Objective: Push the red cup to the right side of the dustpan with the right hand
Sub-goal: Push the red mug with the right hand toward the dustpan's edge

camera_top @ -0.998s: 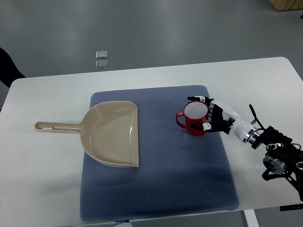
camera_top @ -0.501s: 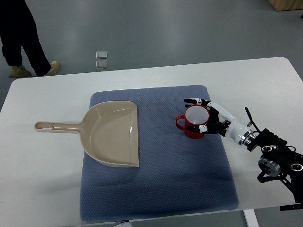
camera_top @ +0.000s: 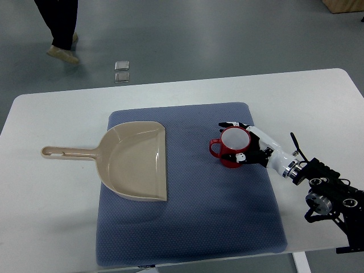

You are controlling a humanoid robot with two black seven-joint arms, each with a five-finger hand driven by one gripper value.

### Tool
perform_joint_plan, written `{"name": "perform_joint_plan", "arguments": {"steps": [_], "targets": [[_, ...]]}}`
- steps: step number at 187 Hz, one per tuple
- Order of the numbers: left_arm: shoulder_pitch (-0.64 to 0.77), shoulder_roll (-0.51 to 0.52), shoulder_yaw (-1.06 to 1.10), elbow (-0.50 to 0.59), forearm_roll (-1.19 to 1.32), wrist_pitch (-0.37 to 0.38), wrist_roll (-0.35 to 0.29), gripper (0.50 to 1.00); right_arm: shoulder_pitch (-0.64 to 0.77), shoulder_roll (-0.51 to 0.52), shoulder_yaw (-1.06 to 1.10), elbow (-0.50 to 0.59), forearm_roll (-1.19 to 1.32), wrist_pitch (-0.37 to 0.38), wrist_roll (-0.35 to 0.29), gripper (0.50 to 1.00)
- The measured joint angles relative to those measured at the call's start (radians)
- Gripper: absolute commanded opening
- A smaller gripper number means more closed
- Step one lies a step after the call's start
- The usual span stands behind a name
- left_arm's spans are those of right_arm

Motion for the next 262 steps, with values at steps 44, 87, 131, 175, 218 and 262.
{"name": "perform_joint_plan", "arguments": {"steps": [44,87,131,175,218,262], "targets": [[0.001,0.0,0.0,0.001,0.0,0.0,0.0,1.0,0.0,0.054,-0.01,-0.006,0.0,-0.049,0.0,0.932],[0.0,0.0,0.0,0.0,0.0,0.0,0.0,1.0,0.004,0.131,-0.043,-0.006,-0.006,-0.111,0.0,0.93],[0.0,0.0,0.0,0.0,0.0,0.0,0.0,1.0,0.007,0.207,-0.045,-0.006,-0.042,-0.147,0.0,0.93],[0.001,0.0,0.0,0.0,0.0,0.0,0.0,1.0,0.033,0.221,-0.091,-0.018,-0.045,-0.18,0.0,0.93],[0.001,0.0,0.0,0.0,0.0,0.0,0.0,1.0,0.048,0.222,-0.113,-0.036,-0.045,-0.187,0.0,0.93],[0.001,0.0,0.0,0.0,0.0,0.0,0.0,1.0,0.048,0.222,-0.114,-0.038,-0.045,-0.187,0.0,0.93]]}}
